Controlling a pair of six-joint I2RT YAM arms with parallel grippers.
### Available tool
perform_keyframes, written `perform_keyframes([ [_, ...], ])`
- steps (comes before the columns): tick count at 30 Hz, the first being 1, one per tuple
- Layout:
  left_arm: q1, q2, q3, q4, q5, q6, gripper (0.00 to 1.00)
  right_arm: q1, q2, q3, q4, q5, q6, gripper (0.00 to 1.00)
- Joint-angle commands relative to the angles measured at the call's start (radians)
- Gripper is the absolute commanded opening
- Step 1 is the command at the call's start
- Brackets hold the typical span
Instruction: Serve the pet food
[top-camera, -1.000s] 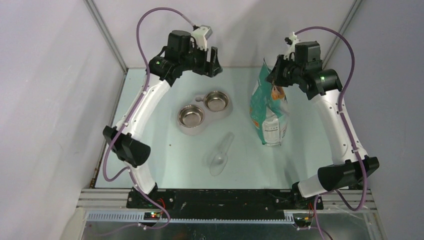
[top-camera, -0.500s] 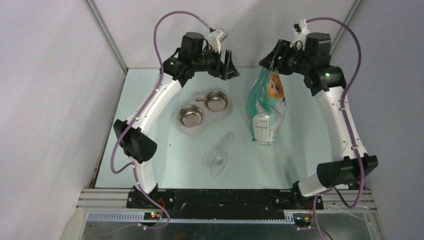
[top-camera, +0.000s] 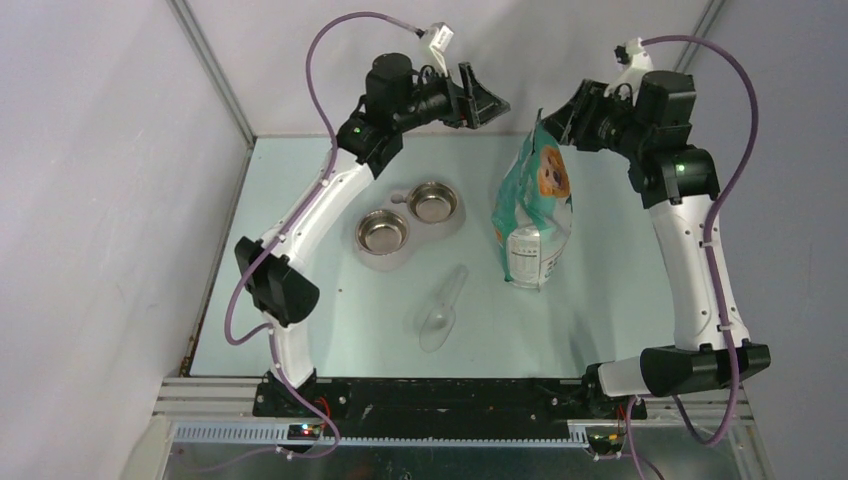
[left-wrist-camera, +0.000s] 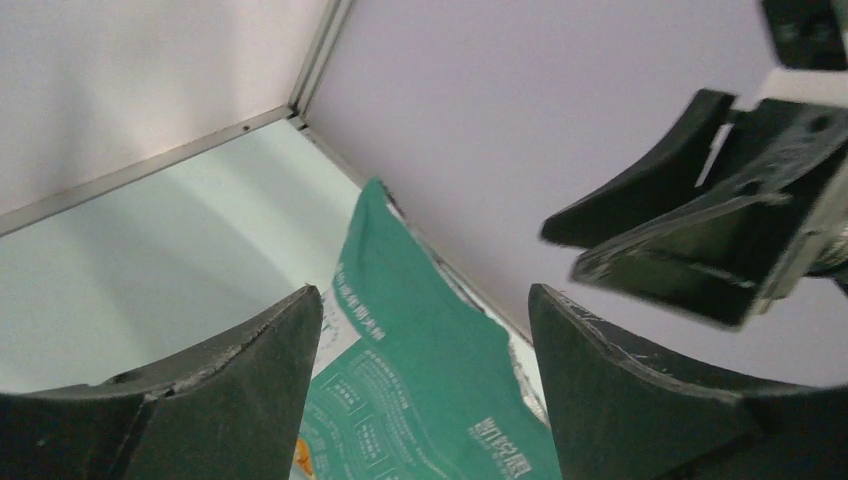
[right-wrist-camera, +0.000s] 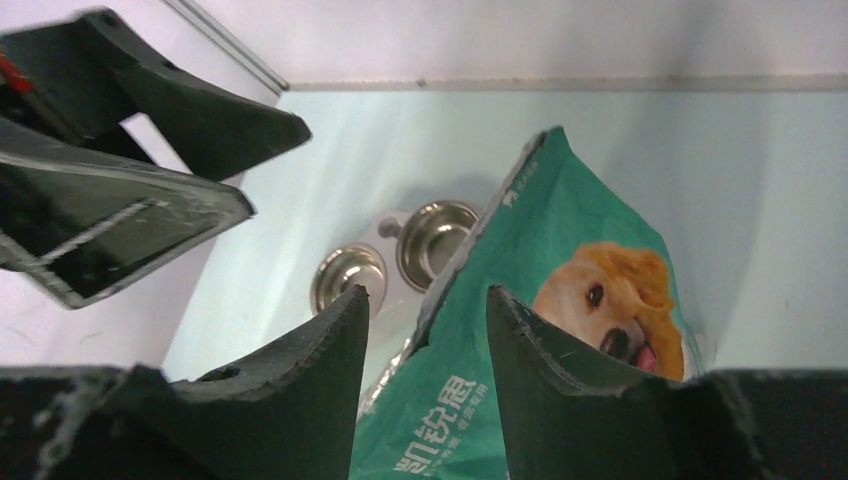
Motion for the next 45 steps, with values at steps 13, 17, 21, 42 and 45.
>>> perform_keyframes([
  [13,-0.120,0.013,-0.017,-0.018,-0.064,0.062,0.70,0.061,0.036,-0.024,-0.124,0.134,-0.068,0.44],
  [17,-0.136,0.016,-0.047,-0.040,-0.106,0.092,0.62,0.059,0.025,-0.041,-0.108,0.121,-0.049,0.43],
  [21,-0.140,0.023,-0.054,-0.055,-0.105,0.107,0.55,0.059,0.009,-0.046,-0.105,0.134,-0.058,0.43],
  [42,-0.099,-0.002,-0.065,0.097,-0.036,0.076,0.68,0.044,-0.016,-0.052,-0.098,0.159,-0.094,0.43],
  [45,-0.092,0.006,-0.051,0.155,0.076,0.068,0.70,0.029,-0.023,-0.054,-0.095,0.155,-0.112,0.44],
])
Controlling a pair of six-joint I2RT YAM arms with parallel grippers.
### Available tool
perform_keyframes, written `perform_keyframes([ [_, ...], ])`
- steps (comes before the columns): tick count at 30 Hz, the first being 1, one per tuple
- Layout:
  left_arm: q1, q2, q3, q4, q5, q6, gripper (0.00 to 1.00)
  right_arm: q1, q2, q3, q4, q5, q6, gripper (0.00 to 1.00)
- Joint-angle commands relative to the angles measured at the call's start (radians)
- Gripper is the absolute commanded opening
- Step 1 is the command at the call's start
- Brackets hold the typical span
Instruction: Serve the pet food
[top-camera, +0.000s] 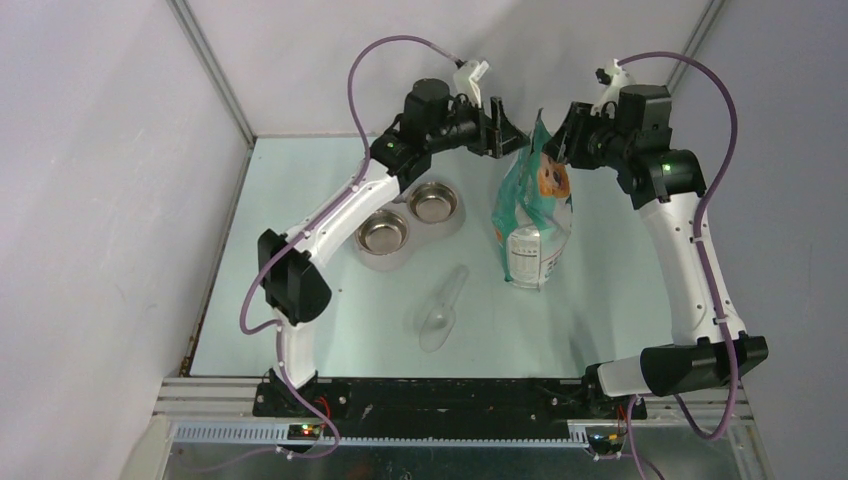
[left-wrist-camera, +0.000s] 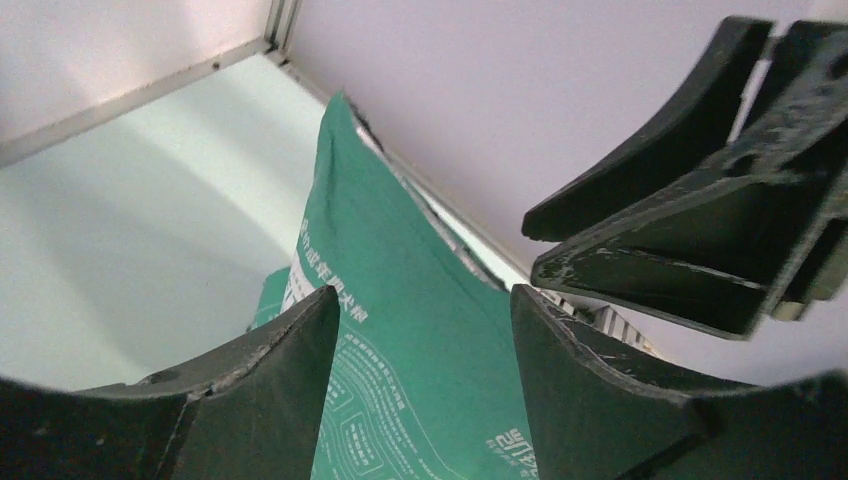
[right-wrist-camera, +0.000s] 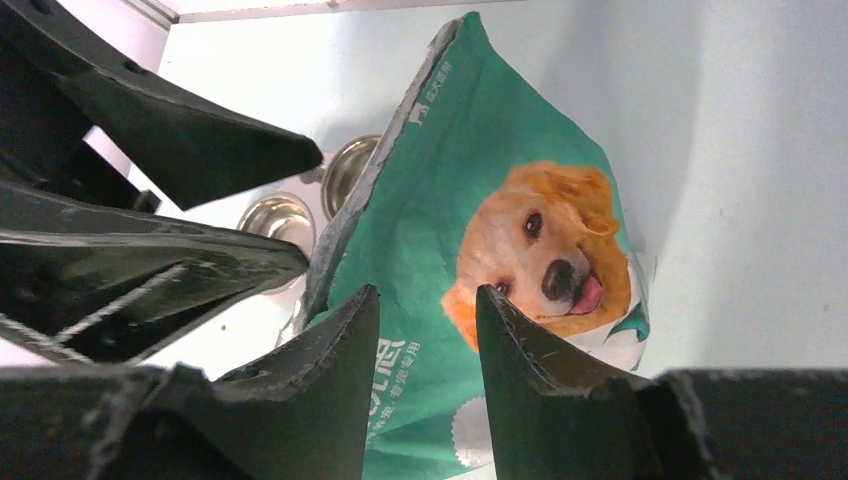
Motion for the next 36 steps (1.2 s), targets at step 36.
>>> perform_keyframes([
  [36,-0.008,-0.017,-0.066,0.125,0.173,0.034,0.39,0.019,0.023,0.057,0.043,-0.073,-0.043,0.52],
])
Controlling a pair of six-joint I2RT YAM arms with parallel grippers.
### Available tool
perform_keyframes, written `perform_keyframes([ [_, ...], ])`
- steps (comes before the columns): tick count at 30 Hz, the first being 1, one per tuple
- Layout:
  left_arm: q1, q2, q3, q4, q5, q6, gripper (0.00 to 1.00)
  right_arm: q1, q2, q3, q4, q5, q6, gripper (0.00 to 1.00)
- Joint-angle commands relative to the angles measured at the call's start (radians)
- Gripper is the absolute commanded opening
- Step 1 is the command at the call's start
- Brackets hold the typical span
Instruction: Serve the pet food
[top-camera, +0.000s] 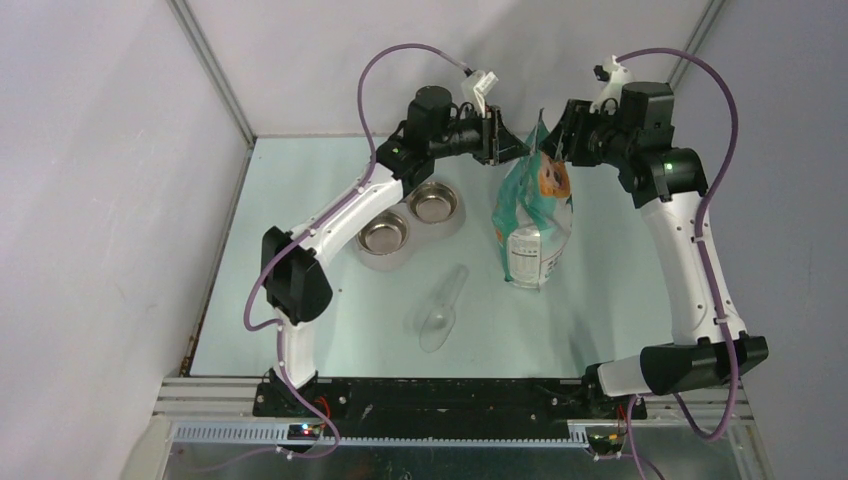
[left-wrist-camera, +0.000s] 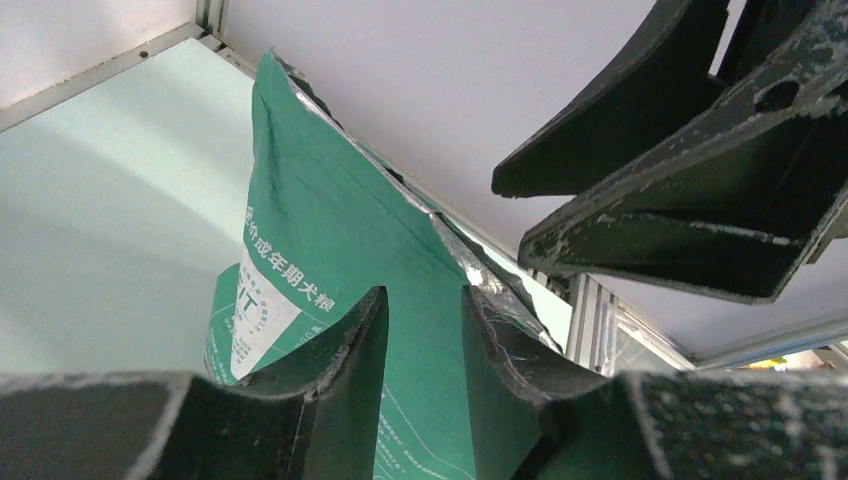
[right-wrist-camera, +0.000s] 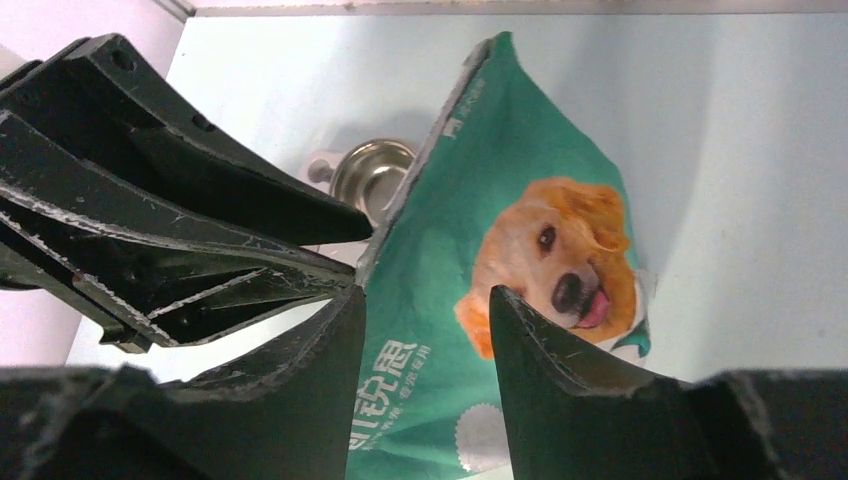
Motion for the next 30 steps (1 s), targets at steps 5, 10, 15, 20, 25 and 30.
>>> perform_keyframes([
  [5,-0.008,-0.024,0.001,0.016,0.039,0.039,0.39,0.045,0.051,0.056,0.032,-0.029,0.024,0.56],
  [10,-0.008,-0.028,0.001,0.008,0.032,0.048,0.41,0.042,0.055,0.051,0.019,0.040,0.031,0.47],
  [15,-0.008,-0.027,0.001,0.005,0.027,0.052,0.41,0.030,0.045,0.042,0.030,-0.029,0.065,0.49],
  [20,-0.008,-0.026,0.003,0.002,0.023,0.058,0.42,-0.018,0.032,0.023,0.062,-0.170,0.134,0.57],
  [25,-0.007,-0.023,0.009,0.002,0.018,0.060,0.43,-0.031,0.035,0.014,0.054,-0.142,0.140,0.54],
  [30,-0.005,-0.022,0.009,0.000,0.017,0.063,0.44,-0.029,0.044,0.010,0.035,-0.095,0.117,0.50],
])
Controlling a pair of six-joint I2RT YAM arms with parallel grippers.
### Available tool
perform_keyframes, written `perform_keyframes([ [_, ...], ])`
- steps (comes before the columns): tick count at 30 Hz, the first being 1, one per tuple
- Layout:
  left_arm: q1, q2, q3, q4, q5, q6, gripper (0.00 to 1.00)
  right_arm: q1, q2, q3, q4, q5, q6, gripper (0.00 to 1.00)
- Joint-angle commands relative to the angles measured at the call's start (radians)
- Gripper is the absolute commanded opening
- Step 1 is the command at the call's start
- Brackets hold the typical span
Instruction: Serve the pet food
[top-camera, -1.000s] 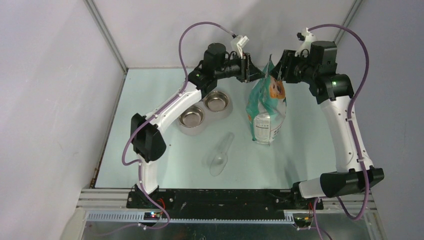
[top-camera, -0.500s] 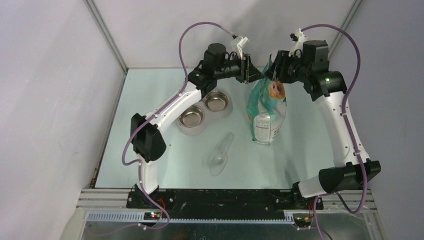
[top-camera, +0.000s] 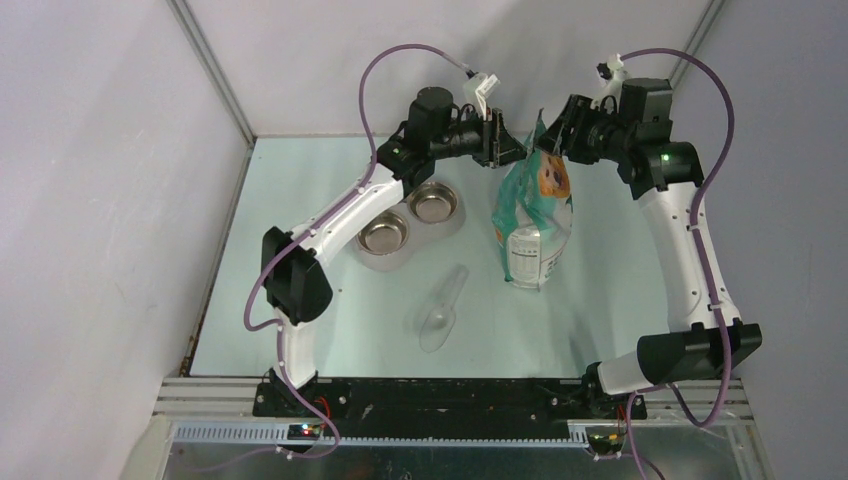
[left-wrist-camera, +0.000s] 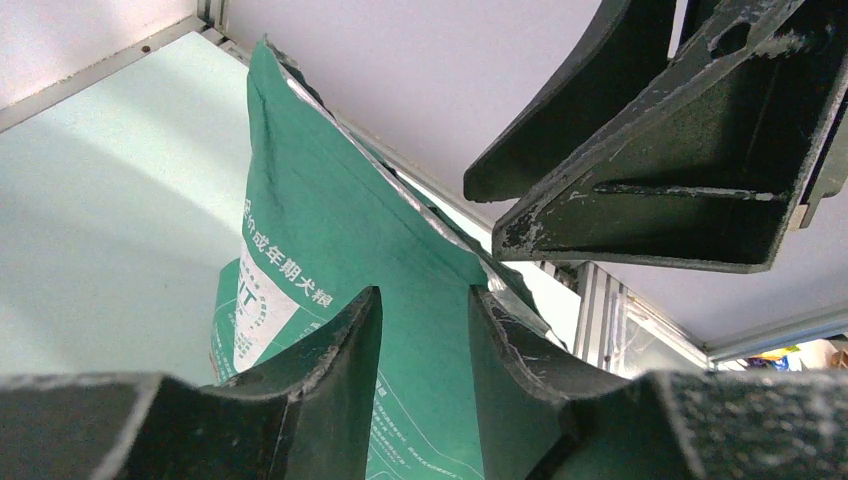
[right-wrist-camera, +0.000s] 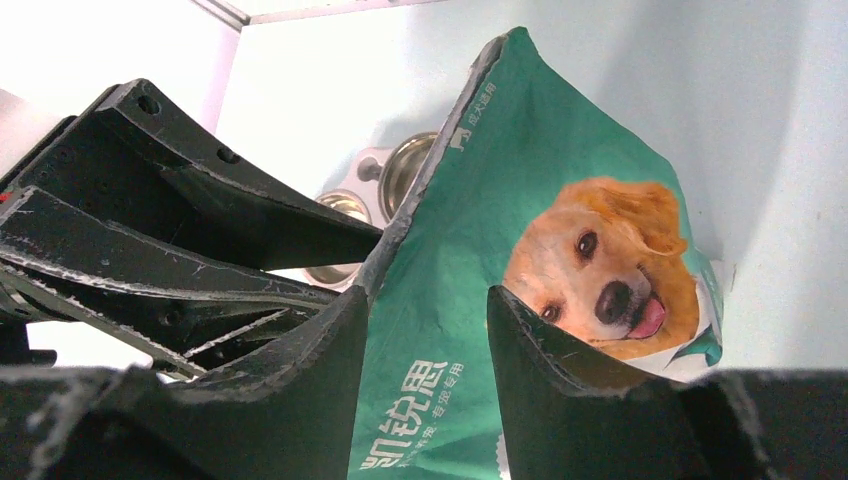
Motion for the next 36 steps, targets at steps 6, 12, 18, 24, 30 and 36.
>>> perform_keyframes([
  [6,-0.002,-0.017,0.012,0.024,0.010,0.028,0.45,0.003,-0.003,-0.008,0.020,0.017,-0.007,0.48],
  [12,-0.002,-0.015,0.012,0.025,0.010,0.024,0.45,0.003,-0.002,-0.013,0.016,0.018,-0.010,0.48],
  [18,-0.002,-0.014,0.014,0.027,0.012,0.025,0.47,0.023,-0.001,-0.013,0.005,0.035,-0.024,0.46],
  [24,-0.001,-0.016,0.016,0.020,0.001,0.031,0.47,0.027,0.000,-0.018,-0.037,0.156,-0.050,0.35],
  [30,-0.002,-0.020,0.015,0.023,0.000,0.034,0.47,0.029,-0.003,-0.024,-0.051,0.181,-0.054,0.30],
  [36,-0.001,-0.020,0.014,0.022,-0.001,0.038,0.49,0.033,0.019,-0.018,-0.025,0.111,-0.039,0.35],
])
